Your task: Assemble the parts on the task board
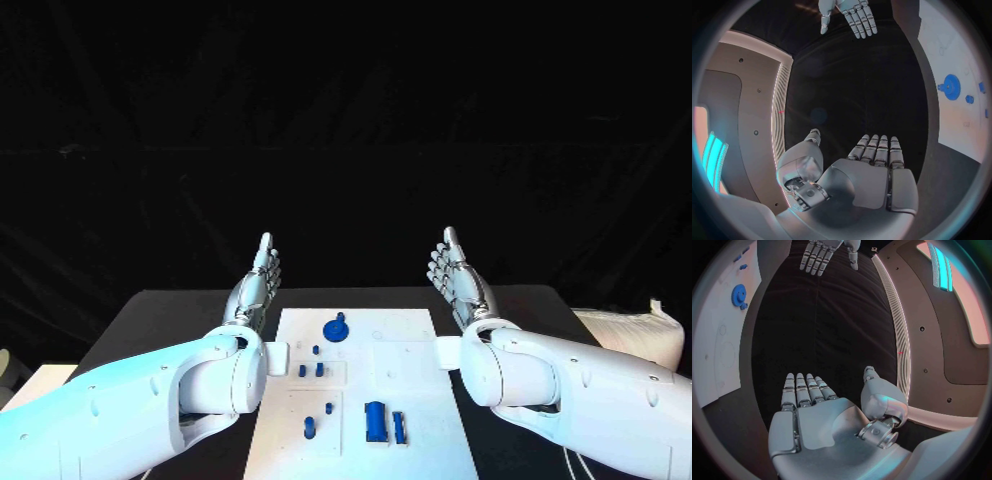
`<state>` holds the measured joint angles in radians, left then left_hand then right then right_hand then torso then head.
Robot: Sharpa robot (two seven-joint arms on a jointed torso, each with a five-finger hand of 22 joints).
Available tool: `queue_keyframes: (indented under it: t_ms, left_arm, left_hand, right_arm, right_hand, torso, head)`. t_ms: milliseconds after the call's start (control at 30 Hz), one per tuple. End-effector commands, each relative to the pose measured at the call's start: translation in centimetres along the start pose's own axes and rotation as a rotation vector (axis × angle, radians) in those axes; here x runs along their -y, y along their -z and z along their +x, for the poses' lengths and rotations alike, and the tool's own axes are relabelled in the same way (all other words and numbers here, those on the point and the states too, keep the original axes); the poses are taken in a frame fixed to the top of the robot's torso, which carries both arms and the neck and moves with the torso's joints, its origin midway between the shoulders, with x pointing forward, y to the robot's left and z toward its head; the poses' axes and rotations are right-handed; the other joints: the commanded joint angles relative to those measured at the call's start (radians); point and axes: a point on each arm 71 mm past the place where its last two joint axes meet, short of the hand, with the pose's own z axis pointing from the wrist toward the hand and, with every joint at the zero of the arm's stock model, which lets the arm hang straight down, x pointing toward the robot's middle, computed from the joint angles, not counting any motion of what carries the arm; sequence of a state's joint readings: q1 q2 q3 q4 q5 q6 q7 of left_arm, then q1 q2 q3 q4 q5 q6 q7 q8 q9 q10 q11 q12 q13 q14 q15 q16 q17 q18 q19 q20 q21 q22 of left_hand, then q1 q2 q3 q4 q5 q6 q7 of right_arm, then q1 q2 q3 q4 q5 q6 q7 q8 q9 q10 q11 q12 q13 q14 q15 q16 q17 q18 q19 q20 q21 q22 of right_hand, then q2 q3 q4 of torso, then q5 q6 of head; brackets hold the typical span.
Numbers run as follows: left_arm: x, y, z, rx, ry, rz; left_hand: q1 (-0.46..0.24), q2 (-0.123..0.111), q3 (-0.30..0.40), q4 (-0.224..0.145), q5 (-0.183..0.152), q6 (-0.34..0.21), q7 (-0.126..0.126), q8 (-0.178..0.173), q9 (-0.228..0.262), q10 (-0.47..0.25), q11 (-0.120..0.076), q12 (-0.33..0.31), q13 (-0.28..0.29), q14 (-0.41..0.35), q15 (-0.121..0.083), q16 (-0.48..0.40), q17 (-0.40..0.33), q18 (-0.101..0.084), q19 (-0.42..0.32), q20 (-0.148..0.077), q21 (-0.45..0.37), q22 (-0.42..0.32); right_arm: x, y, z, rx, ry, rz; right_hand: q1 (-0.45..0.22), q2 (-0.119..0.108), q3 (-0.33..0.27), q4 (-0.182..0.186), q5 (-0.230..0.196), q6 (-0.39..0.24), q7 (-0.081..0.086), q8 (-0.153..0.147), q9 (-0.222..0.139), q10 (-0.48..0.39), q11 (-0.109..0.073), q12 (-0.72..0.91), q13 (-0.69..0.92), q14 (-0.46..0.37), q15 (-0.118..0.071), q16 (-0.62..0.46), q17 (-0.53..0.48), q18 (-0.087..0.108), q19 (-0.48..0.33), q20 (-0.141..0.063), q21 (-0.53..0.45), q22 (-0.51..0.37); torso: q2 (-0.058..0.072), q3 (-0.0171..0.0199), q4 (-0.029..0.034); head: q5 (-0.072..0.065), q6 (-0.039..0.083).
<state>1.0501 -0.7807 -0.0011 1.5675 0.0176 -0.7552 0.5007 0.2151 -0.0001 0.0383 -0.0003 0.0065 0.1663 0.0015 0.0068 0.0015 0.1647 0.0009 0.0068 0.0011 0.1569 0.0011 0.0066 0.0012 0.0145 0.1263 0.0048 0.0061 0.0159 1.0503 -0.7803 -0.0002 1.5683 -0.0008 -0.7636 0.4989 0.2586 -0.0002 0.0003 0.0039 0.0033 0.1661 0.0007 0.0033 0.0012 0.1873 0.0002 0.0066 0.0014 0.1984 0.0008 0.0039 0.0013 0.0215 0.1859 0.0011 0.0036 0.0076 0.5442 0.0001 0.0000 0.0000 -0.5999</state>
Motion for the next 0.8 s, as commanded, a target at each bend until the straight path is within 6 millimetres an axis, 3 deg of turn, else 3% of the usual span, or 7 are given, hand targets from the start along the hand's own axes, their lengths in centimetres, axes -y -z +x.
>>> queue_keyframes:
  t_ms: [33, 367, 400, 467, 500, 600, 800]
  left_arm:
    - [0.28, 0.04, 0.07, 0.004, -0.016, 0.032]
    - [0.28, 0.04, 0.07, 0.004, -0.016, 0.032]
    - [0.28, 0.04, 0.07, 0.004, -0.016, 0.032]
    - [0.28, 0.04, 0.07, 0.004, -0.016, 0.032]
    - [0.28, 0.04, 0.07, 0.004, -0.016, 0.032]
    - [0.28, 0.04, 0.07, 0.004, -0.016, 0.032]
    - [0.28, 0.04, 0.07, 0.004, -0.016, 0.032]
  left_hand:
    - [-0.069, 0.0, -0.038, 0.0, -0.007, -0.053, -0.001, -0.007, -0.001, -0.052, -0.001, -0.007, -0.001, -0.05, -0.001, -0.007, -0.001, -0.015, -0.039, -0.005, -0.006, -0.016]
    - [-0.116, 0.0, -0.038, 0.0, -0.007, -0.089, -0.001, -0.007, -0.001, -0.089, -0.001, -0.007, -0.001, -0.084, -0.001, -0.007, -0.001, -0.015, -0.126, -0.005, -0.006, -0.016]
    - [-0.119, 0.0, -0.038, 0.0, -0.007, -0.094, -0.001, -0.007, -0.001, -0.092, -0.001, -0.007, -0.001, -0.157, -0.001, -0.007, -0.001, -0.015, -0.126, -0.005, -0.006, -0.016]
    - [-0.127, 0.0, -0.038, 0.0, -0.007, -0.096, -0.001, -0.007, -0.001, -0.165, -0.001, -0.007, -0.001, -0.157, -0.001, -0.007, -0.001, -0.015, -0.126, -0.005, -0.006, -0.016]
    - [-0.128, 0.0, -0.038, 0.0, -0.007, -0.166, -0.001, -0.007, -0.001, -0.165, -0.001, -0.007, -0.001, -0.157, -0.001, -0.007, -0.001, -0.015, -0.126, -0.005, -0.006, -0.016]
    - [-0.215, 0.0, -0.038, 0.0, -0.007, -0.166, -0.001, -0.007, -0.001, -0.165, -0.001, -0.007, -0.001, -0.157, -0.001, -0.007, -0.001, -0.015, -0.126, -0.005, -0.006, -0.016]
    - [-0.215, 0.0, -0.038, 0.0, -0.007, -0.166, -0.001, -0.007, -0.001, -0.165, -0.001, -0.007, -0.001, -0.157, -0.001, -0.007, -0.001, -0.015, -0.126, -0.005, -0.006, -0.016]
  right_arm:
    - [-0.16, 0.04, 0.03, 0.004, 0.001, -0.02]
    - [-0.16, 0.04, 0.03, 0.004, 0.001, -0.02]
    - [-0.16, 0.04, 0.03, 0.004, 0.001, -0.02]
    - [-0.16, 0.04, 0.03, 0.004, 0.001, -0.02]
    - [-0.16, 0.04, 0.03, 0.004, 0.001, -0.02]
    - [-0.16, 0.04, 0.03, 0.004, 0.001, -0.02]
    - [-0.16, 0.04, 0.03, 0.004, 0.001, -0.02]
  right_hand:
    - [-0.082, 0.0, 0.0, -0.004, -0.003, -0.053, -0.001, -0.003, -0.001, -0.059, 0.0, -0.007, -0.001, -0.063, -0.001, -0.004, -0.001, -0.022, -0.059, -0.001, -0.004, -0.008]
    - [-0.142, 0.0, 0.0, -0.004, -0.003, -0.091, -0.001, -0.003, -0.001, -0.102, 0.0, -0.007, -0.001, -0.11, -0.001, -0.004, -0.001, -0.022, -0.102, -0.001, -0.004, -0.008]
    - [-0.147, 0.0, 0.0, -0.004, -0.003, -0.093, -0.001, -0.003, -0.001, -0.106, 0.0, -0.007, -0.001, -0.112, -0.001, -0.004, -0.001, -0.022, -0.105, -0.001, -0.004, -0.008]
    - [-0.186, 0.0, 0.0, -0.004, -0.003, -0.166, -0.001, -0.003, -0.001, -0.187, 0.0, -0.007, -0.001, -0.198, -0.001, -0.004, -0.001, -0.022, -0.186, -0.001, -0.004, -0.008]
    - [-0.259, 0.0, 0.0, -0.004, -0.003, -0.166, -0.001, -0.003, -0.001, -0.187, 0.0, -0.007, -0.001, -0.198, -0.001, -0.004, -0.001, -0.022, -0.186, -0.001, -0.004, -0.008]
    - [-0.259, 0.0, 0.0, -0.004, -0.003, -0.166, -0.001, -0.003, -0.001, -0.187, 0.0, -0.007, -0.001, -0.198, -0.001, -0.004, -0.001, -0.022, -0.186, -0.001, -0.004, -0.008]
    - [-0.259, 0.0, 0.0, -0.004, -0.003, -0.166, -0.001, -0.003, -0.001, -0.187, 0.0, -0.007, -0.001, -0.198, -0.001, -0.004, -0.001, -0.022, -0.186, -0.001, -0.004, -0.008]
  torso:
    - [0.0, -0.0001, 0.0]
    - [0.0, -0.0001, 0.0]
    - [0.0, -0.0001, 0.0]
    - [0.0, -0.0001, 0.0]
    - [0.0, -0.0001, 0.0]
    - [0.0, -0.0001, 0.0]
    - [0.0, -0.0001, 0.0]
  head:
    - [0.0, 0.0]
    - [0.0, 0.0]
    - [0.0, 0.0]
    - [0.0, 0.0]
    - [0.0, 0.0]
    - [0.0, 0.0]
    - [0.0, 0.0]
